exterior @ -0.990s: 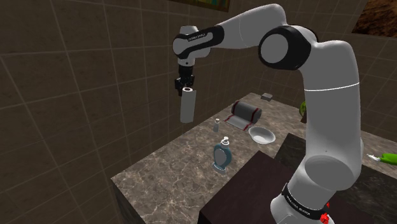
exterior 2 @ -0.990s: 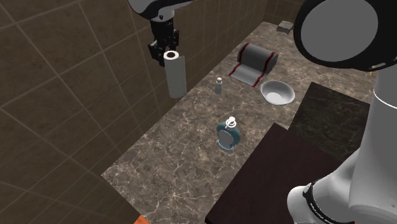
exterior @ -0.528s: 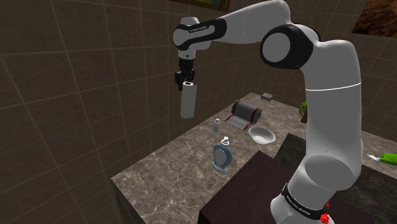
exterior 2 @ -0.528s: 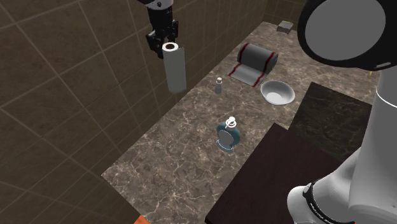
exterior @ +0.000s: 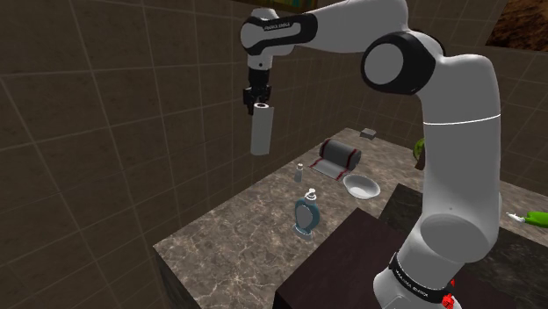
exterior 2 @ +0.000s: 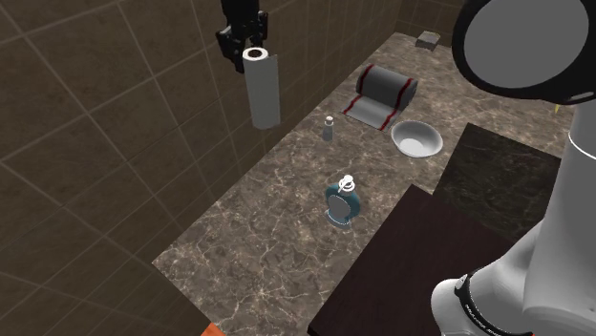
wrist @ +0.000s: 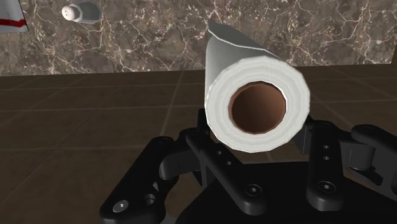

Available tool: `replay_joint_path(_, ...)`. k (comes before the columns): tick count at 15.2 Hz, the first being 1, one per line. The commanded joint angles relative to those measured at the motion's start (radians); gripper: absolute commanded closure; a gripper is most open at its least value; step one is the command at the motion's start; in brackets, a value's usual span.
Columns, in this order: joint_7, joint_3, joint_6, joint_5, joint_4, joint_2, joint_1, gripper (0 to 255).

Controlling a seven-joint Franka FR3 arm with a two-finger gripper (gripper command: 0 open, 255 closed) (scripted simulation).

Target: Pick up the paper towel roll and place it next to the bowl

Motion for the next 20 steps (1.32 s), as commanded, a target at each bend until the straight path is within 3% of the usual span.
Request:
replay_joint_path(1, -0.030, -0.009, 0.012, 0.002, -0.047, -0.034, -0.021, 255)
replay_joint_path(10, -0.209, -0.067, 0.070, 0.012, -0.242, -0.167, -0.136, 255)
replay_joint_path(20, -0.424, -0.147, 0.086, 0.023, -0.318, -0.221, -0.266, 255)
